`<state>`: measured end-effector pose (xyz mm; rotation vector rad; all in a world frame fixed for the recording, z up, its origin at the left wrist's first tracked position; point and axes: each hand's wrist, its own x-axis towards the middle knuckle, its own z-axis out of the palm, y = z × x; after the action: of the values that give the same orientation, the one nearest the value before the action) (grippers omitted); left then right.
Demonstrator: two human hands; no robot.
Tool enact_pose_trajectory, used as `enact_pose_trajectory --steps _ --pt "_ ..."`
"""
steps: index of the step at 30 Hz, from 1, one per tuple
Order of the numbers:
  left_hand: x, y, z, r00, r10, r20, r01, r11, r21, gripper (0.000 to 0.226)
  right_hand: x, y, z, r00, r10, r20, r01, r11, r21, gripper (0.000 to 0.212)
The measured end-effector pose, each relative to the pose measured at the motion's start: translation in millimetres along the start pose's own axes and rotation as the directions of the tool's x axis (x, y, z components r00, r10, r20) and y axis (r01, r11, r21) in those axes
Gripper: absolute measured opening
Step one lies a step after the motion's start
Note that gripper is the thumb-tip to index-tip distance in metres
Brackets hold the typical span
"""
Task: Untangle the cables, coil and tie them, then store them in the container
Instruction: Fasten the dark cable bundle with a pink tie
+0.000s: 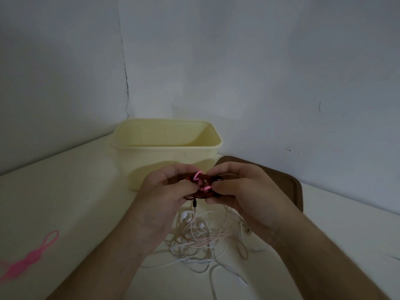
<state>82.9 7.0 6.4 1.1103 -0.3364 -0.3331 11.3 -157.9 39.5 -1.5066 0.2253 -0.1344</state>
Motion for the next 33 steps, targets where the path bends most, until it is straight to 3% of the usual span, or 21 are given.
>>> enact_pose_trajectory --steps 6,13,25,33 --pt "-1.9 0.4 2.3 0.997 0.057 -0.058 -0.048 0.989 0.138 0.026 -1.6 -1.9 2.8 0.999 -0.029 -0.017 0.029 1.0 -0.003 0.011" --pt "-2.4 -0.3 3.7 0.994 0.087 -0.06 -0.074 0.977 0.202 0.031 -2.8 0.2 7.8 0.993 -0.115 -0.005 0.11 0.962 -0.251 0.009" --pt "0.8 -3.6 0.8 0.996 0.077 -0.05 -0.069 0.986 0.149 0.028 -0.2 2.9 -1.1 0.996 -0.083 0.042 0.089 0.979 -0.182 0.023" --pt "-1.5 -0.9 2.8 0.998 0.058 -0.037 -0.052 0.99 0.134 0.026 -0.1 2.7 0.7 0.999 -0.044 0.014 0.046 0.99 -0.133 0.02"
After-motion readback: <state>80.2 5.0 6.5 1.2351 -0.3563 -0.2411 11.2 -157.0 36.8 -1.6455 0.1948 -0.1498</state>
